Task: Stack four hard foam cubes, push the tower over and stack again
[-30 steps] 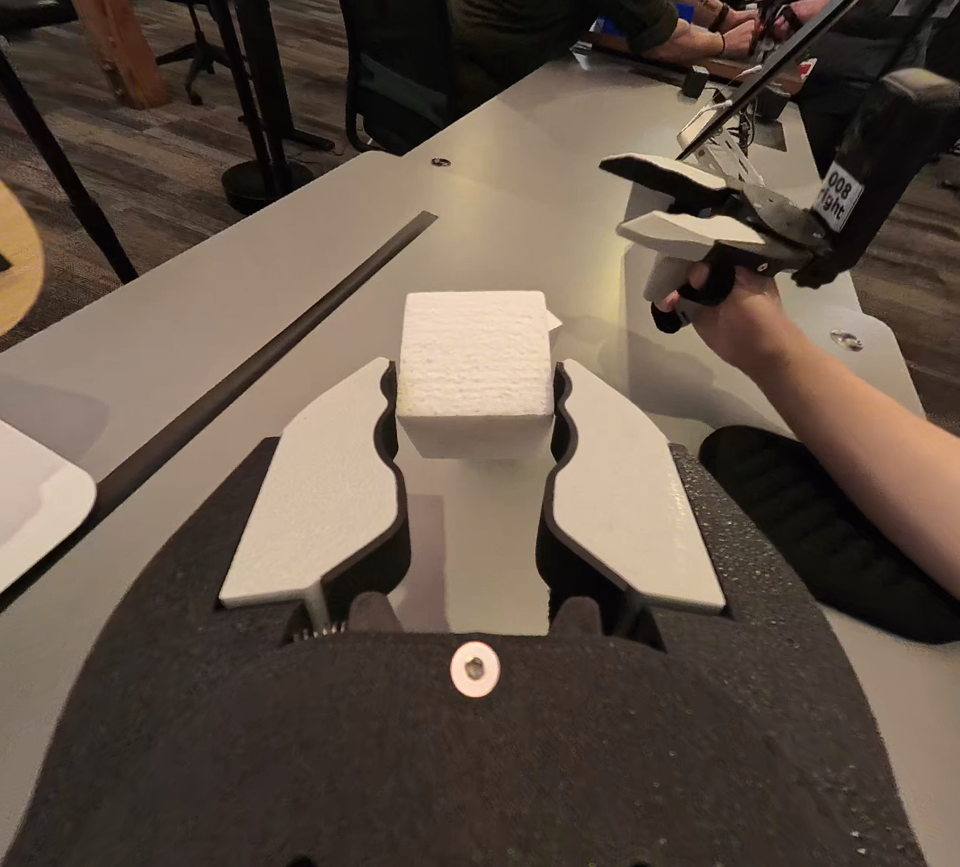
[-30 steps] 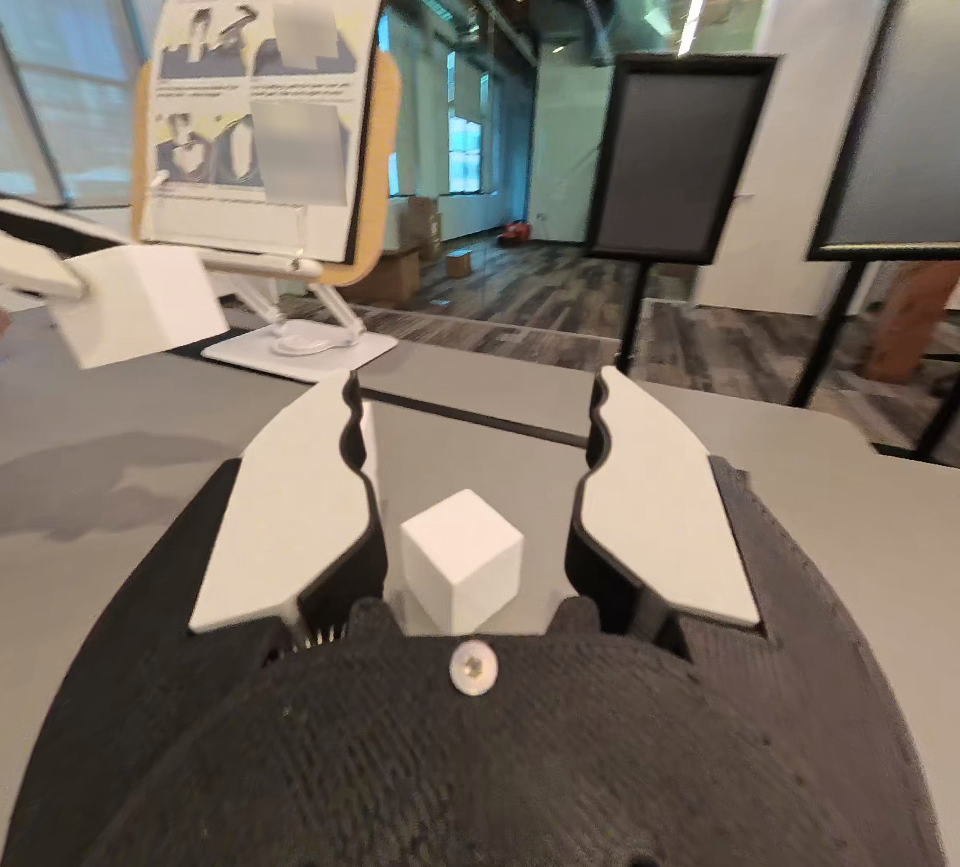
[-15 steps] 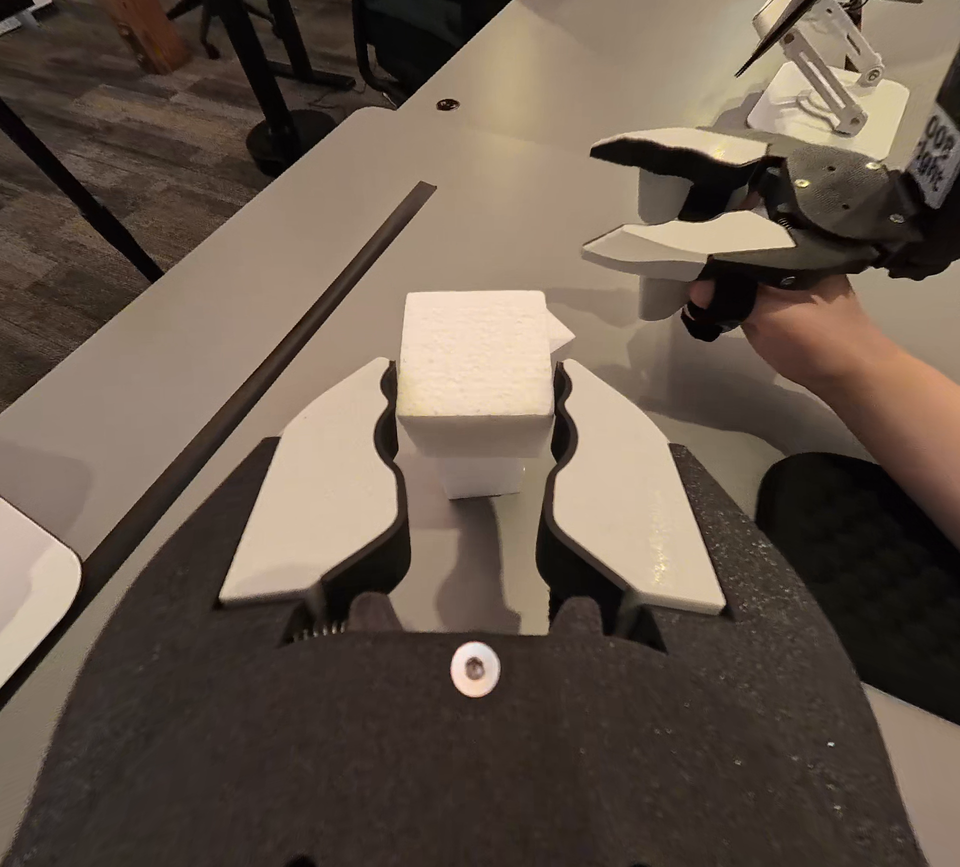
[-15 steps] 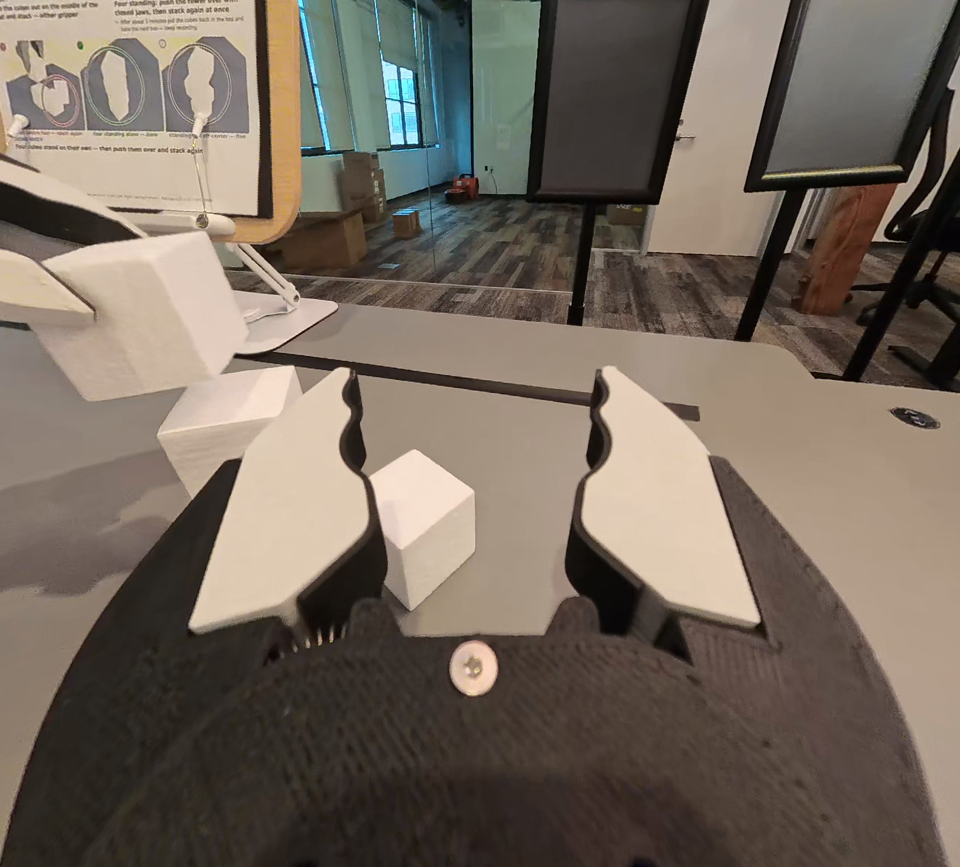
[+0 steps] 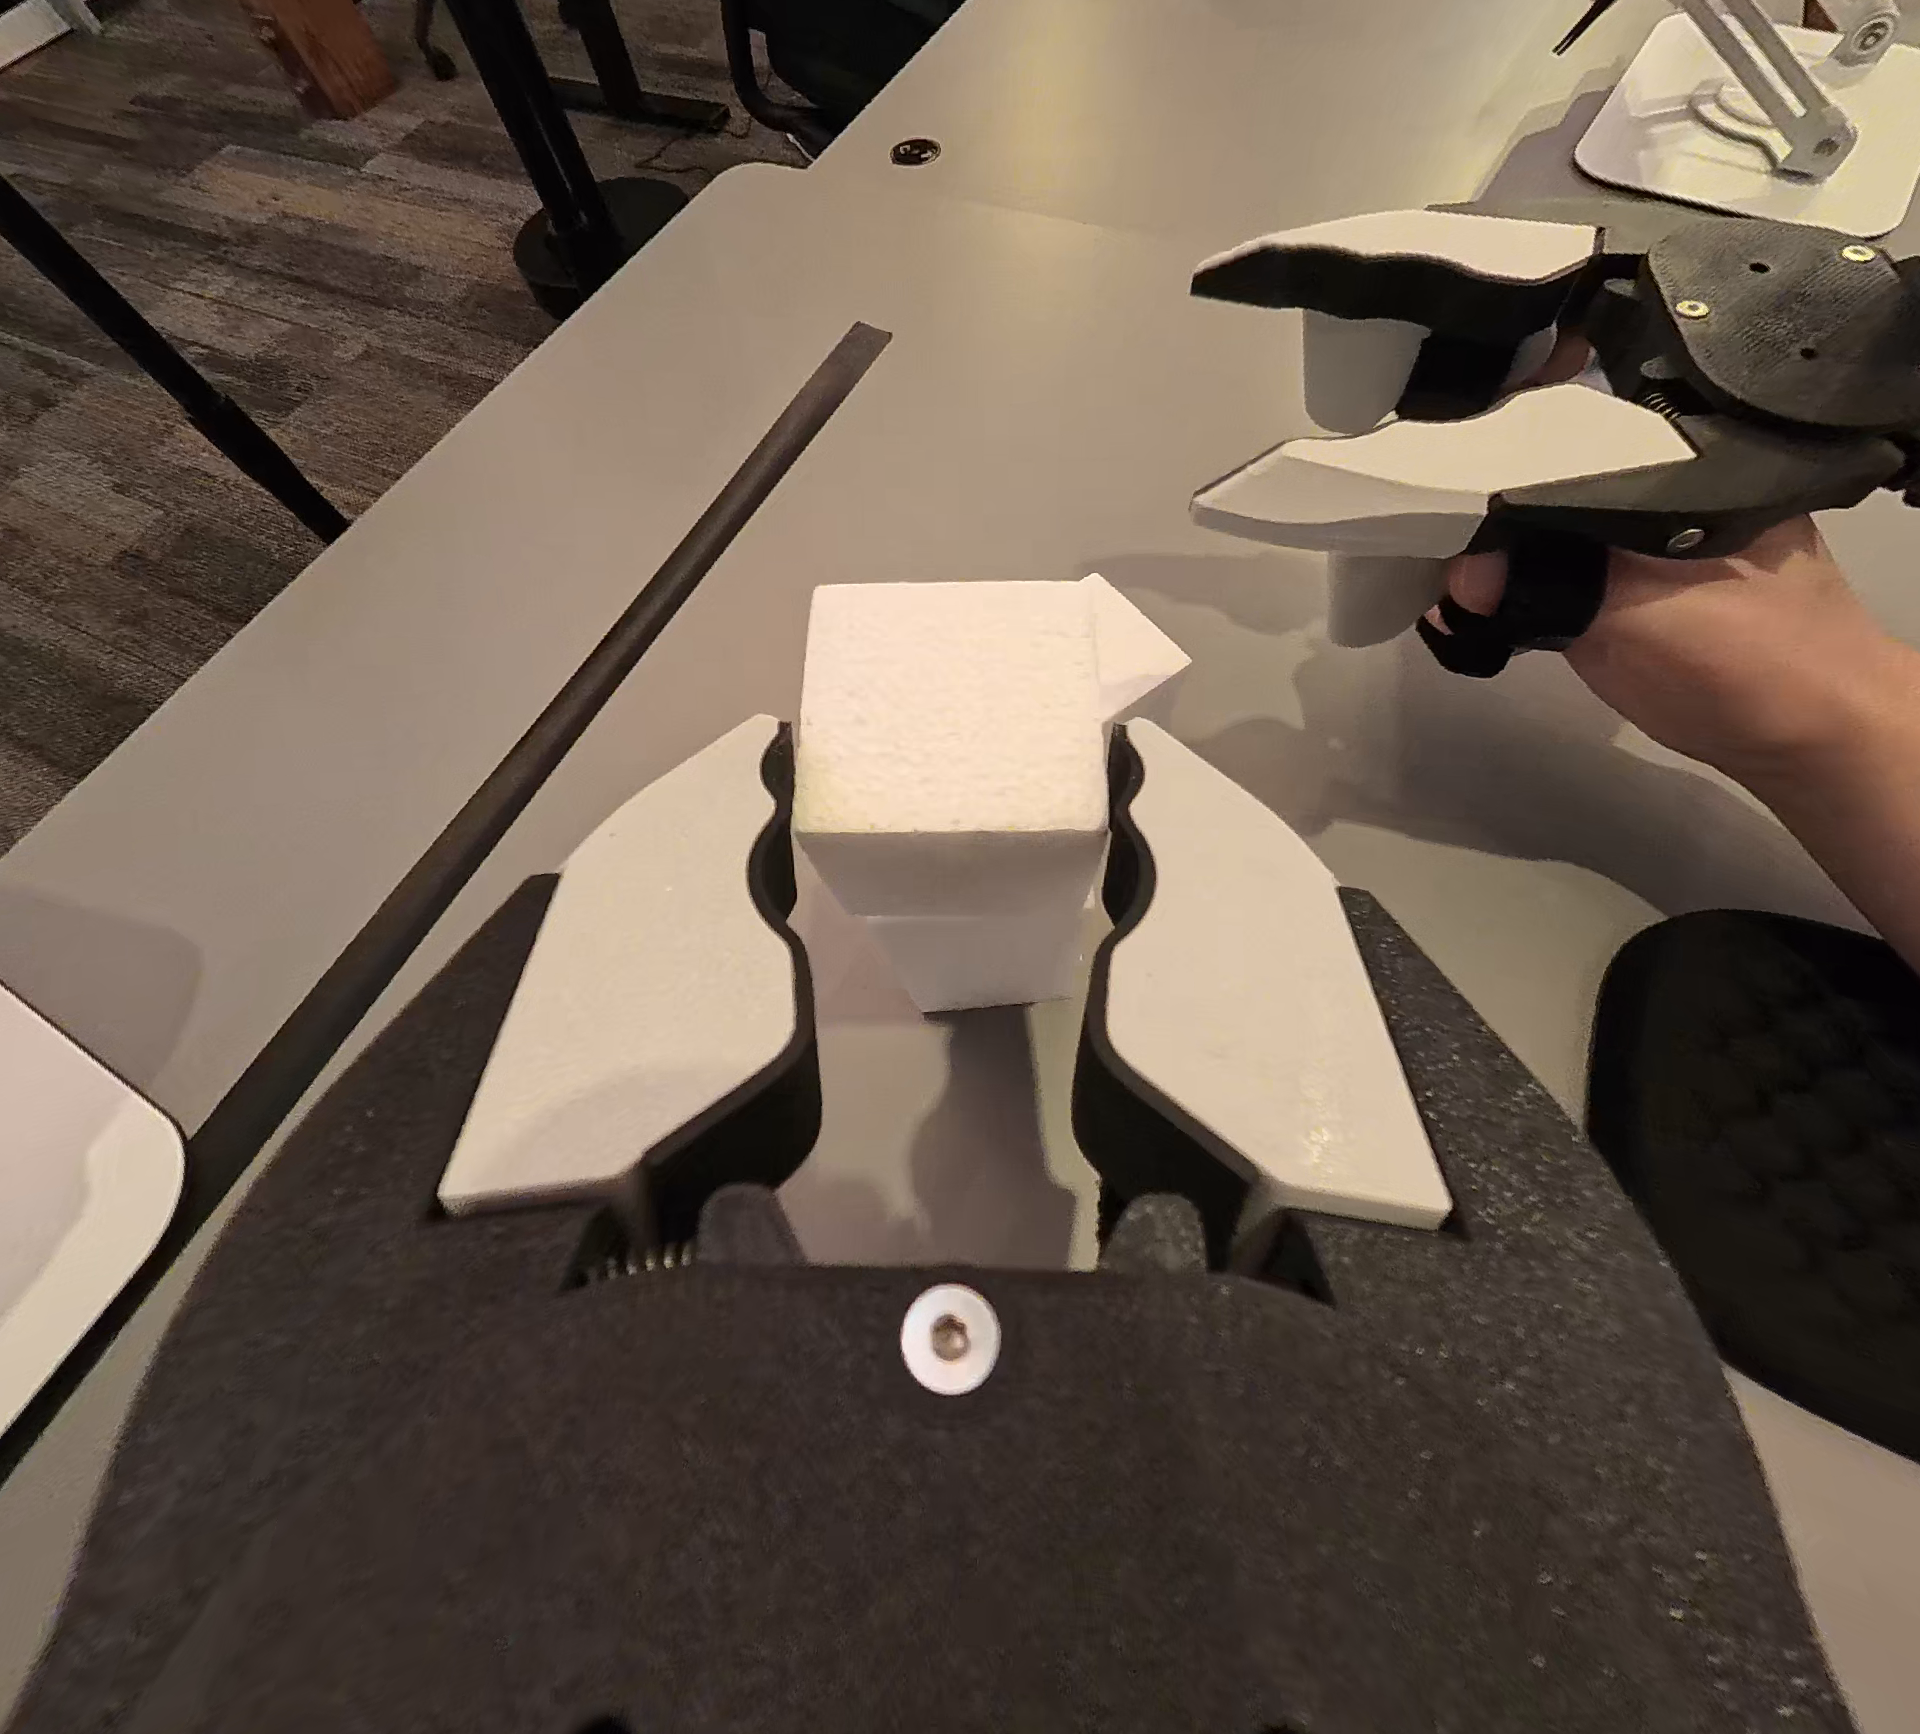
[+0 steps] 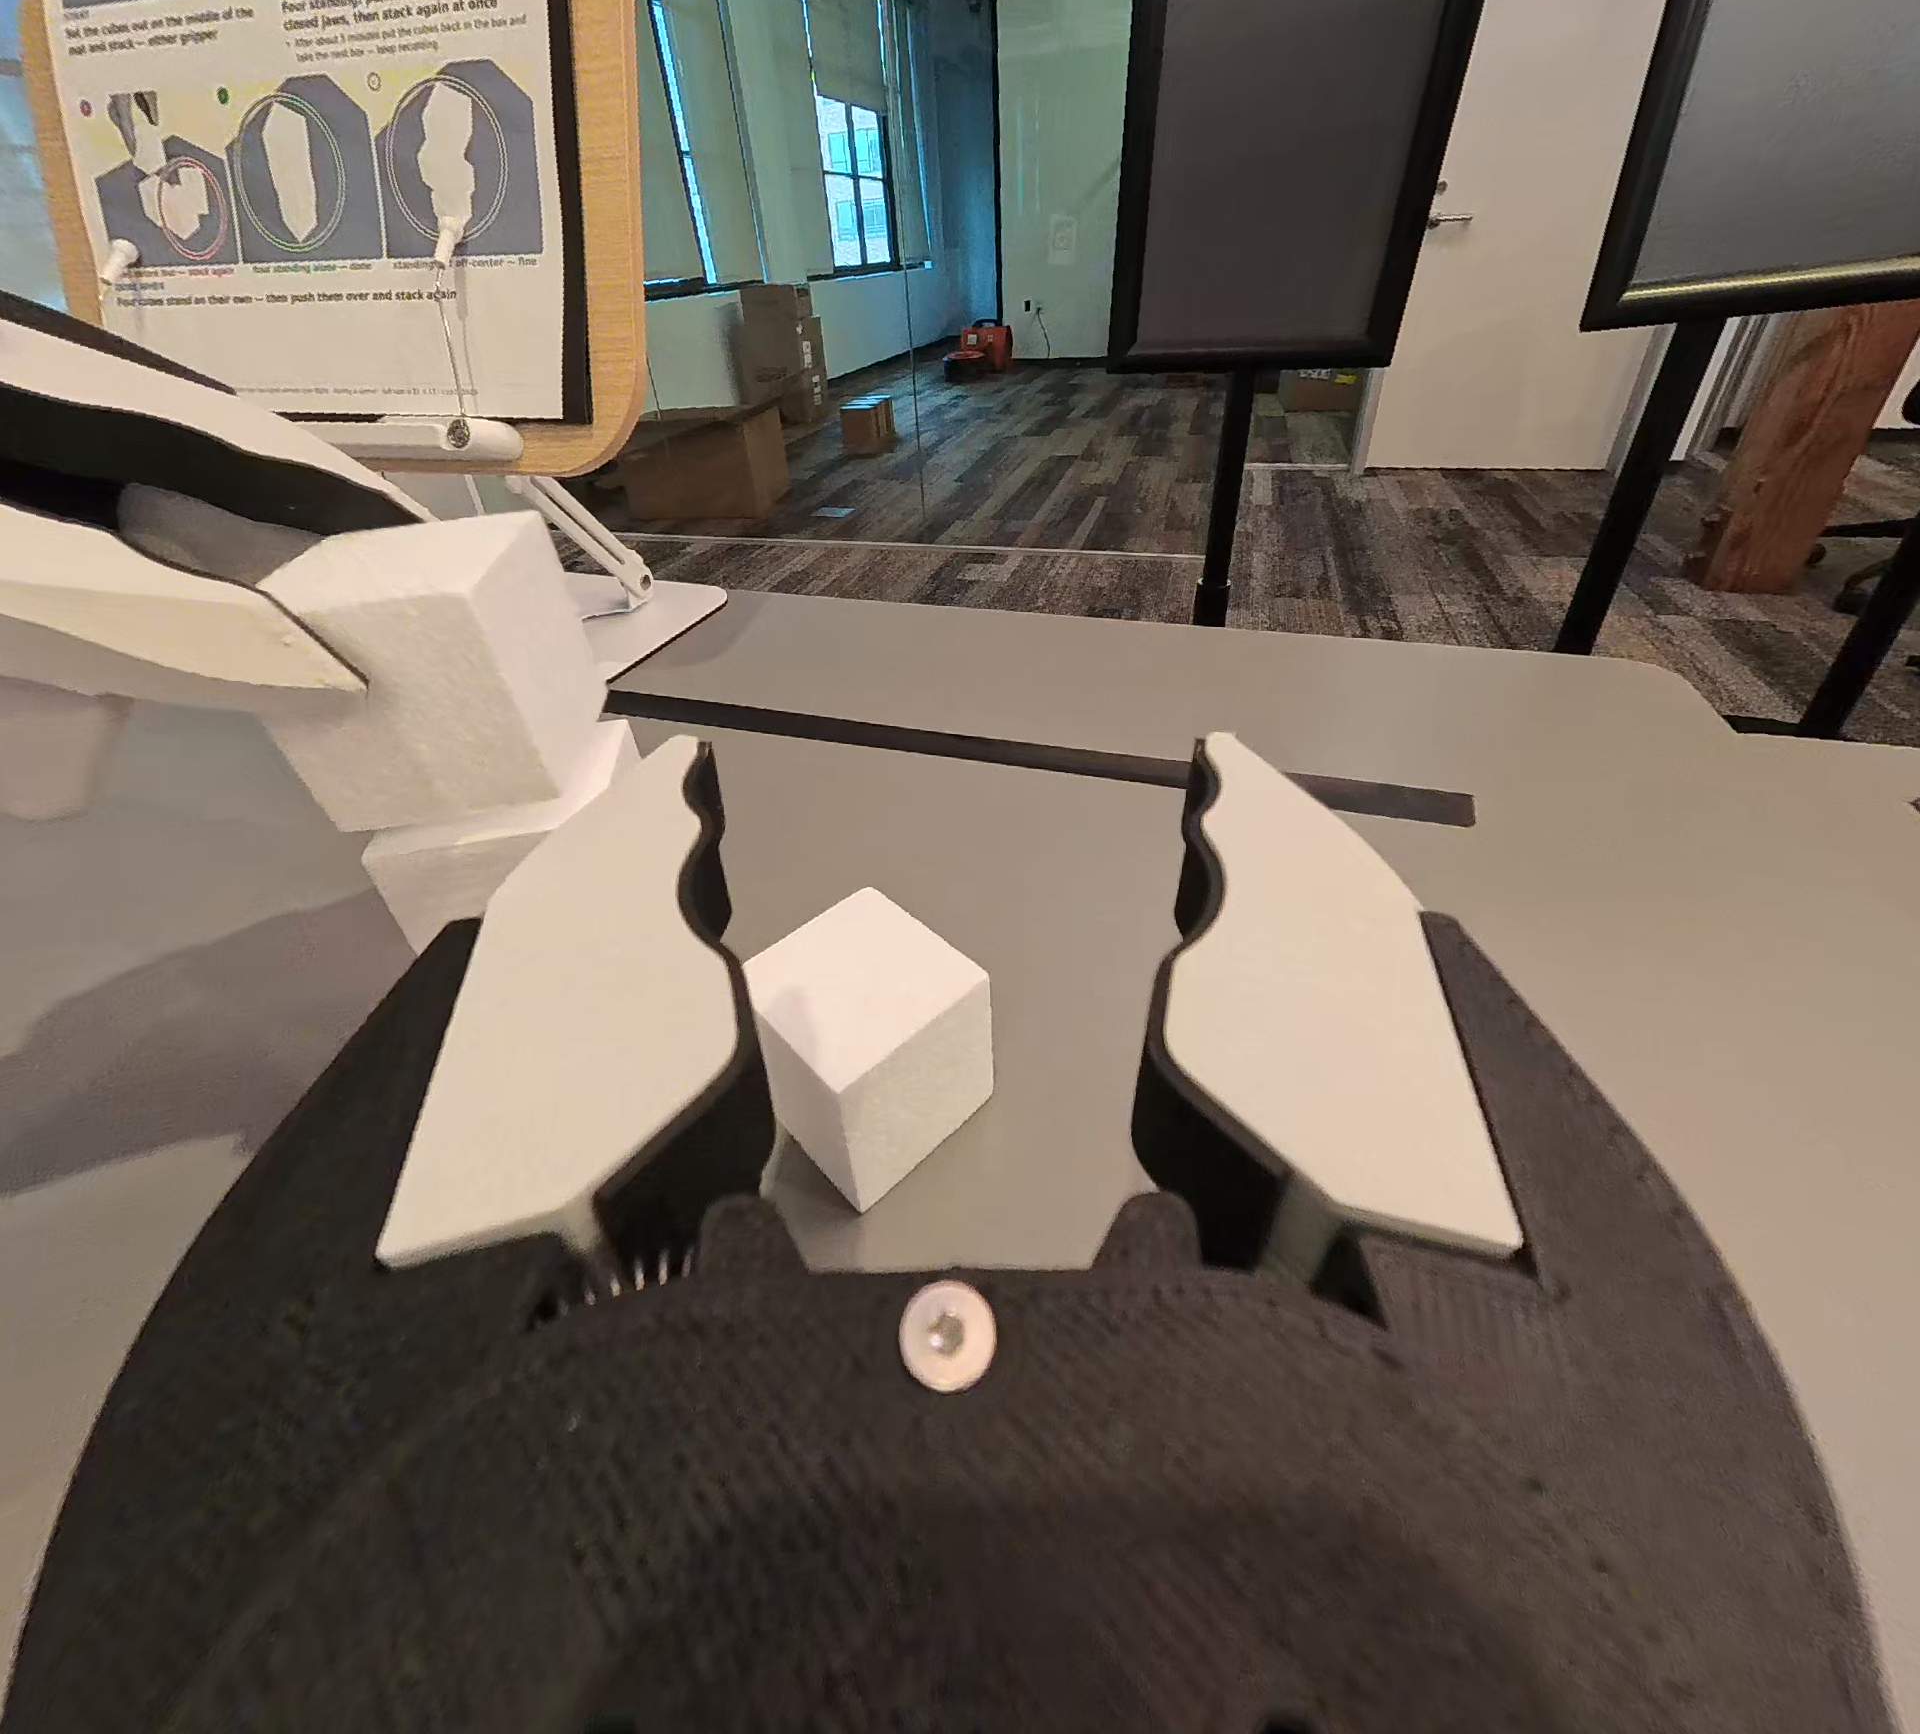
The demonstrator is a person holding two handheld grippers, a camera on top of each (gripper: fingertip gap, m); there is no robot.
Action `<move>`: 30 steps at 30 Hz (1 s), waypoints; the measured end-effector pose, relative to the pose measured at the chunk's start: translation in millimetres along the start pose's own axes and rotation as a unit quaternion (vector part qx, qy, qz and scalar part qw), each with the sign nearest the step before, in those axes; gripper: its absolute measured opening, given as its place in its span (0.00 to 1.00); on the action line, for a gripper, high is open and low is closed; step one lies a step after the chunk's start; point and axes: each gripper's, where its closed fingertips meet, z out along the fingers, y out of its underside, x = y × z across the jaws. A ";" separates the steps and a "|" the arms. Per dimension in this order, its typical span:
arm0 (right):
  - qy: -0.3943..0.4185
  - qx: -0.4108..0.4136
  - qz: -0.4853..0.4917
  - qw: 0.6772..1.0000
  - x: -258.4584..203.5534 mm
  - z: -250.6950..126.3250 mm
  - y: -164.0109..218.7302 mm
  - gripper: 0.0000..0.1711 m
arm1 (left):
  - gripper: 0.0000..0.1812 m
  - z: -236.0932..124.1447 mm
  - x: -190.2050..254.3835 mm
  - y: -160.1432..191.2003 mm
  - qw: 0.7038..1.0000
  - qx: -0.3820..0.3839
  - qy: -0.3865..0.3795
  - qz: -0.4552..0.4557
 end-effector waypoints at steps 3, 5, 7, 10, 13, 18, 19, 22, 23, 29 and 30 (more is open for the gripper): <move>-0.003 -0.008 0.002 1.000 -0.5 1.3 3.1 0.50 | 0.32 3.8 0.6 5.2 1.000 -0.009 0.006 -0.007; -0.003 -0.017 0.001 1.000 -0.5 2.6 6.4 0.50 | 0.32 4.0 2.4 5.0 1.000 -0.002 0.012 -0.014; -0.005 -0.030 -0.001 1.000 -1.1 4.5 11.6 0.51 | 0.33 4.9 2.8 6.5 1.000 -0.002 0.015 -0.015; -0.010 -0.055 -0.009 0.998 -3.0 7.4 21.1 0.52 | 0.33 4.2 1.7 5.1 1.000 0.005 0.015 -0.019; -0.014 -0.072 -0.014 0.997 -4.6 9.1 28.1 0.52 | 0.32 0.2 1.8 -1.2 0.999 0.018 0.017 -0.026; -0.017 -0.086 -0.013 0.996 -4.9 10.2 33.8 0.52 | 0.32 2.7 3.5 -0.1 1.000 0.002 0.012 -0.012; -0.017 -0.086 -0.010 0.996 -4.7 10.1 34.1 0.52 | 0.32 3.3 2.7 -0.3 1.000 0.003 0.008 -0.014; -0.017 -0.084 -0.006 0.996 -4.1 9.8 33.8 0.52 | 0.31 4.8 3.3 -2.6 1.000 0.013 0.008 -0.022; -0.018 -0.084 -0.006 0.996 -4.3 10.0 33.7 0.52 | 0.31 5.1 3.4 -3.4 1.000 0.015 0.008 -0.023; -0.023 -0.096 -0.009 0.995 -6.3 12.5 38.5 0.52 | 0.31 5.1 2.6 -8.3 0.999 0.030 0.000 -0.038; -0.024 -0.099 -0.011 0.995 -6.7 13.0 39.7 0.52 | 0.31 5.6 3.0 -8.2 0.999 0.029 -0.001 -0.040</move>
